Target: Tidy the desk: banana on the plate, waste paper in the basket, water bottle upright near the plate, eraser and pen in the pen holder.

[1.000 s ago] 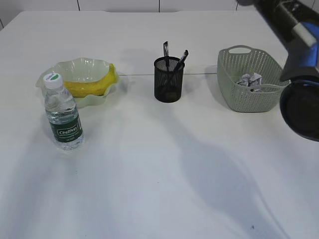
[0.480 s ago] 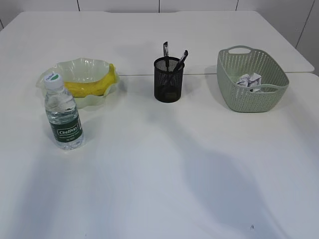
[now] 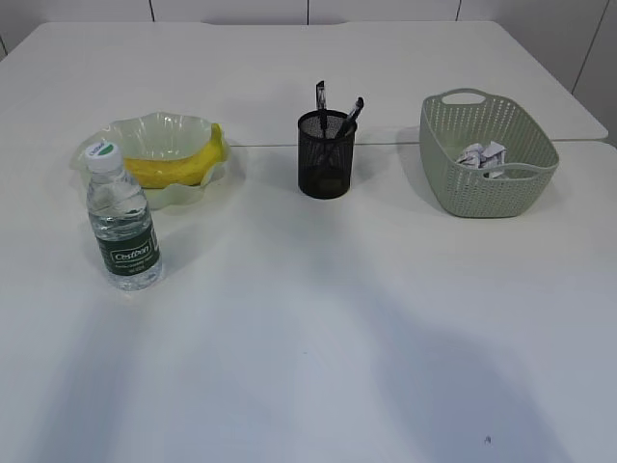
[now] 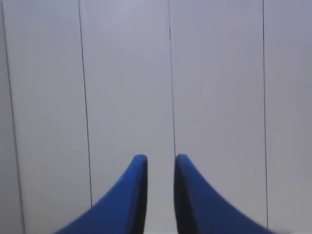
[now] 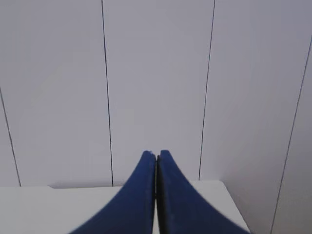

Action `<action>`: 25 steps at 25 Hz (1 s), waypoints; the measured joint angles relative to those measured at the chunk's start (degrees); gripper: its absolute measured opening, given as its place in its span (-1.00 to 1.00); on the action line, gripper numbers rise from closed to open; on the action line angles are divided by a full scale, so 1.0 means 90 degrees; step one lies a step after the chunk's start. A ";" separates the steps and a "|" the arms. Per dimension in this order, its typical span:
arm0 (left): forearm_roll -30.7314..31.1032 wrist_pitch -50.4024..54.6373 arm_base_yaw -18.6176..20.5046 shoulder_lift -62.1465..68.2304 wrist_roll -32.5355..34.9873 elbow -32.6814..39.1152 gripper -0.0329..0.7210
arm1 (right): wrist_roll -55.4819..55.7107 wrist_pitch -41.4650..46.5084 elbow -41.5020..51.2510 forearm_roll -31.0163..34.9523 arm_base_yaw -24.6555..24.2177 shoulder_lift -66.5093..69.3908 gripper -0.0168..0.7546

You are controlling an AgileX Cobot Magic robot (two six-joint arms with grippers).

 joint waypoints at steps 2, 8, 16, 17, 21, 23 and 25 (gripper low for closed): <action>0.0000 -0.0150 0.0000 -0.0252 0.0000 0.0000 -0.70 | -0.0233 0.0051 -0.0010 0.0174 0.0000 -0.0344 -0.99; -0.0011 -0.0994 0.0000 -0.0978 0.0000 -0.0018 -0.97 | -0.1120 0.0083 -0.0044 0.0753 0.0000 -0.1469 -0.99; -0.0180 -0.0917 0.0000 -0.1462 0.0000 -0.0030 -0.98 | -0.1621 0.1114 -0.0095 0.1302 0.0000 -0.2840 -0.99; -0.0209 -0.0888 -0.0011 -0.1498 0.0000 -0.0030 -0.98 | -0.1730 0.1272 -0.0100 0.1373 0.0000 -0.2995 -0.99; -0.0344 -0.0793 -0.0196 -0.1526 0.0000 -0.0030 -0.98 | -0.2129 0.1487 -0.0111 0.1710 0.0000 -0.3534 -0.99; -0.0404 -0.0654 -0.0311 -0.1588 0.0000 -0.0030 -0.98 | -0.2382 0.1487 -0.0116 0.2055 0.0000 -0.3809 -0.99; -0.0434 -0.0470 -0.0367 -0.1702 0.0000 -0.0030 -0.98 | -0.2488 0.1496 -0.0104 0.2316 0.0000 -0.4161 -0.99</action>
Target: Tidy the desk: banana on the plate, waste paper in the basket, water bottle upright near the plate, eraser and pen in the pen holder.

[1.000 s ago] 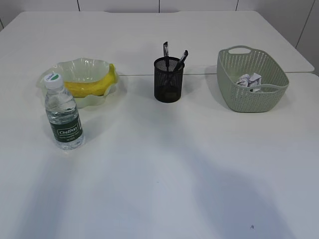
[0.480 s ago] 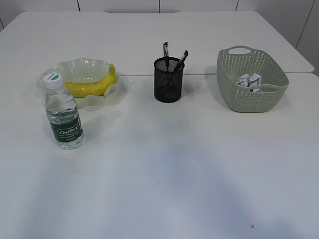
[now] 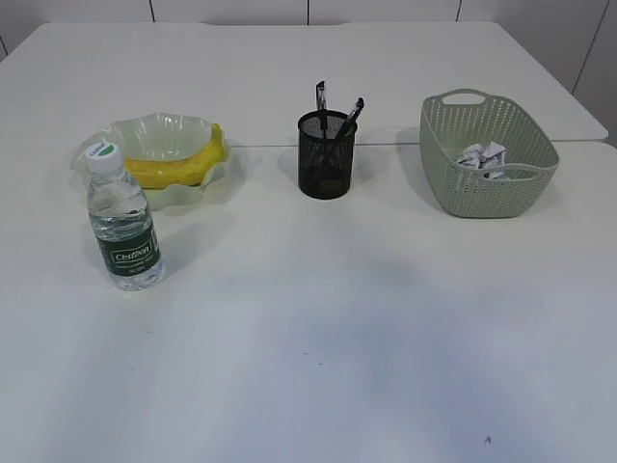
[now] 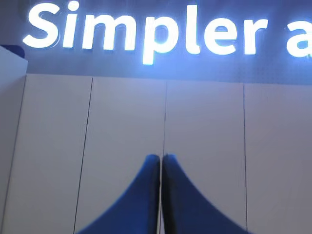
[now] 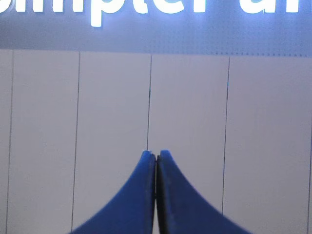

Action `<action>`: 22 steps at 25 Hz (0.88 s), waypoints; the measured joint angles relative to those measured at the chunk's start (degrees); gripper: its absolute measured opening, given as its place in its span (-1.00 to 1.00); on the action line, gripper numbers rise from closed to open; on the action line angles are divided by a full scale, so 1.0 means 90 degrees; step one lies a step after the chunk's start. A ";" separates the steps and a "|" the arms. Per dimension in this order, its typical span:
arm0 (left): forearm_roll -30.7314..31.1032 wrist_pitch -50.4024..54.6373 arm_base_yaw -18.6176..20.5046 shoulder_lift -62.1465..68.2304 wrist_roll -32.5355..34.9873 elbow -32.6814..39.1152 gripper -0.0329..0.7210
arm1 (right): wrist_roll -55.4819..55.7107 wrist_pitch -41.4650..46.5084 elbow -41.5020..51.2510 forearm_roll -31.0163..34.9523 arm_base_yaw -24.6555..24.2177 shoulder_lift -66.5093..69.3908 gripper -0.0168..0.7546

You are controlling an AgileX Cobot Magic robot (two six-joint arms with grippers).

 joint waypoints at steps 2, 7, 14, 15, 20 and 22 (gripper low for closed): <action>-0.0015 0.0057 -0.0016 -0.0160 0.0000 0.0000 -0.98 | -0.0040 0.0000 0.0266 0.0104 0.0000 -0.0409 -0.99; -0.0026 0.0098 -0.0016 -0.0606 0.0000 0.0000 -0.98 | -0.0053 -0.0013 0.1917 0.0093 0.0000 -0.1658 -0.99; -0.0026 0.0108 -0.0016 -0.1137 0.0000 -0.0030 -0.98 | -0.0084 0.0013 0.5367 0.0000 0.0000 -0.3504 -0.99; -0.0026 0.0108 -0.0016 -0.1156 -0.0027 -0.0039 -0.98 | -0.0084 0.0013 0.5808 -0.0033 0.0000 -0.3742 -0.99; -0.0026 0.0251 -0.0016 -0.1161 -0.0230 0.0000 -0.98 | -0.0060 -0.0194 0.8297 -0.0083 0.0000 -0.4921 -0.99; -0.0026 0.0383 -0.0016 -0.1161 -0.0270 0.0110 -0.98 | -0.0003 -0.0522 0.9084 -0.0156 0.0000 -0.5290 -0.99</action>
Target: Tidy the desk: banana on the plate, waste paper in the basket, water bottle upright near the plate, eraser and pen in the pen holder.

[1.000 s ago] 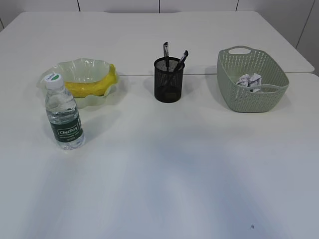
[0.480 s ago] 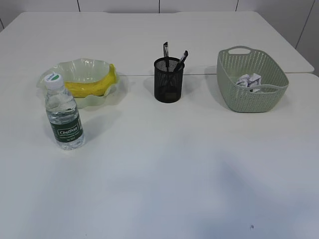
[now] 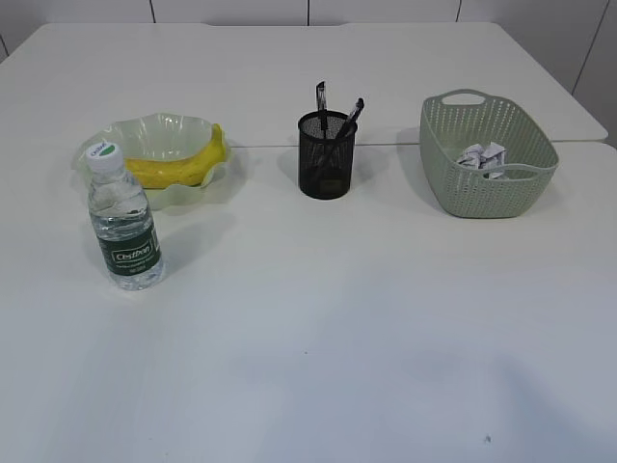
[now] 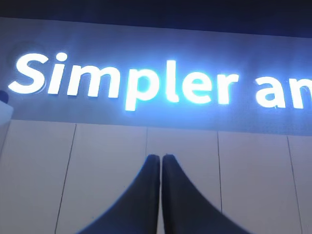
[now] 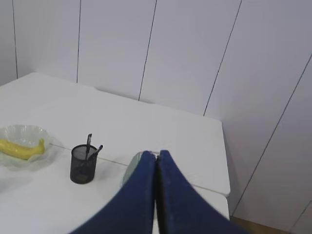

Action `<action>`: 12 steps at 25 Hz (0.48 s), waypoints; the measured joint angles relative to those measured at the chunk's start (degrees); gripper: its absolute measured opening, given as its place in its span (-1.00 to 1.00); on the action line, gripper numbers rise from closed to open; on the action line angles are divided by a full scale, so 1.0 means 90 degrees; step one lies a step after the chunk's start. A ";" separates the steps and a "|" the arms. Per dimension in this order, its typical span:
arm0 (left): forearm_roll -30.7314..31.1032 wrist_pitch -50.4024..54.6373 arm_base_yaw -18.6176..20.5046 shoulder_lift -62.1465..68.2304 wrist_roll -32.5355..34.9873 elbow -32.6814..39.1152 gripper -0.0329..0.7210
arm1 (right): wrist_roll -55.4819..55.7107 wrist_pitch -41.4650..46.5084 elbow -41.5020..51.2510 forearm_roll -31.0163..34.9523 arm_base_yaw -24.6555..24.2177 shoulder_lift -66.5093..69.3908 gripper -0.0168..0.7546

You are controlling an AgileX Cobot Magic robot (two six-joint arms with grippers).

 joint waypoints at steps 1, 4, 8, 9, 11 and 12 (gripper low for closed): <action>0.0000 0.0084 0.0000 0.0000 0.0000 0.0071 -0.98 | 0.0014 -0.0126 0.0373 -0.0094 0.0000 -0.0187 -0.99; 0.0000 0.0162 0.0000 0.0000 -0.0012 0.0304 -0.98 | 0.0181 -0.0250 0.1233 -0.0359 0.0000 -0.0654 -0.99; 0.0000 0.0195 0.0000 -0.0099 -0.0012 0.0797 -0.98 | 0.0361 -0.0380 0.2107 -0.0466 0.0000 -0.1247 -0.99; 0.0000 0.0195 0.0000 -0.0169 -0.0012 0.0940 -0.98 | 0.0427 -0.0394 0.2288 -0.0478 0.0000 -0.1405 -0.99; 0.0000 0.0201 0.0000 -0.0356 -0.0012 0.1311 -0.98 | 0.0623 -0.0407 0.2584 -0.0478 0.0000 -0.1676 -0.99; 0.0000 0.0201 0.0000 -0.0479 -0.0012 0.1472 -0.98 | 0.0761 -0.0406 0.2740 -0.0478 0.0000 -0.1825 -0.99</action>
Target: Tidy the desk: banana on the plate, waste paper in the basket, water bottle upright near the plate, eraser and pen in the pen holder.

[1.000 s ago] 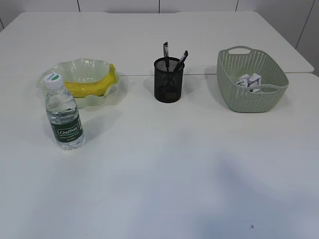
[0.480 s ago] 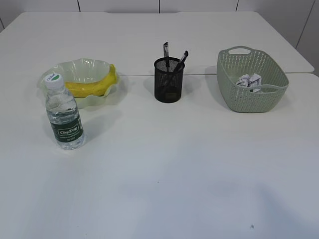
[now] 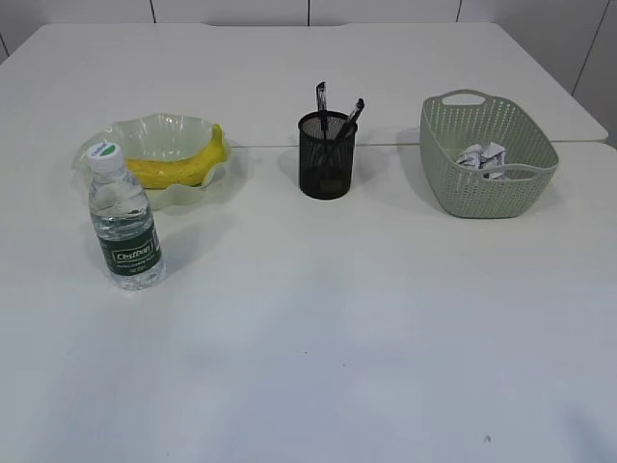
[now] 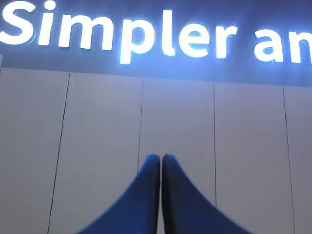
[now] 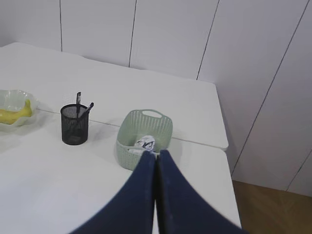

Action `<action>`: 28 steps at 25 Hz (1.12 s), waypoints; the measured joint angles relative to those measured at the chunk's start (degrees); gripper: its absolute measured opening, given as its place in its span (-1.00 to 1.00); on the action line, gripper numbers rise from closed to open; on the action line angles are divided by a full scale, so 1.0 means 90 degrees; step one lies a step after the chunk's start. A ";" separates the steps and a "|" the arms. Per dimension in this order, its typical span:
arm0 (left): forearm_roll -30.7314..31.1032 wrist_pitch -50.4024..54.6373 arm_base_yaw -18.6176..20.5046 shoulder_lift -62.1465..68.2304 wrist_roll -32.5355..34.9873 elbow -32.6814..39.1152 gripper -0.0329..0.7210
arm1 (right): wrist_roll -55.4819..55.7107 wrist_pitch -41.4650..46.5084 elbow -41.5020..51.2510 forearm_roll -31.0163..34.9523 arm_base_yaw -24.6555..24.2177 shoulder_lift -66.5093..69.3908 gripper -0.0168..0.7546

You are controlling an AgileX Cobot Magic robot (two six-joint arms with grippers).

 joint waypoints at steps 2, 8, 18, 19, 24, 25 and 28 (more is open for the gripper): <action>0.0000 0.0000 0.0000 -0.0244 0.0000 0.0400 -0.98 | 0.0215 -0.0009 0.0316 0.0000 0.0000 -0.0285 -0.99; 0.0000 0.0041 0.0000 -0.0968 -0.0289 0.1347 -0.98 | 0.0676 -0.0024 0.1037 0.0000 0.0000 -0.1128 -0.99; 0.2917 0.2498 0.0000 -0.1132 -0.3123 0.2126 -0.98 | 0.0756 -0.0024 0.1526 0.0244 0.0000 -0.1309 -0.99; 0.3685 0.2944 0.0012 -0.1132 -0.3642 0.2126 -0.98 | 0.0756 -0.0024 0.1579 0.0272 0.0000 -0.1309 -0.99; 0.5702 0.4570 0.0035 -0.1132 -0.4860 0.2141 -0.98 | 0.0756 -0.0036 0.1863 0.0314 0.0000 -0.1309 -0.99; 0.5871 0.4715 0.0035 -0.1132 -0.4937 0.2141 -0.98 | 0.0756 -0.0036 0.1946 0.0363 0.0000 -0.1309 -0.99; 0.6313 0.5080 0.0035 -0.1132 -0.5176 0.2141 -0.98 | 0.0756 -0.0036 0.2201 0.0520 0.0000 -0.1346 -0.99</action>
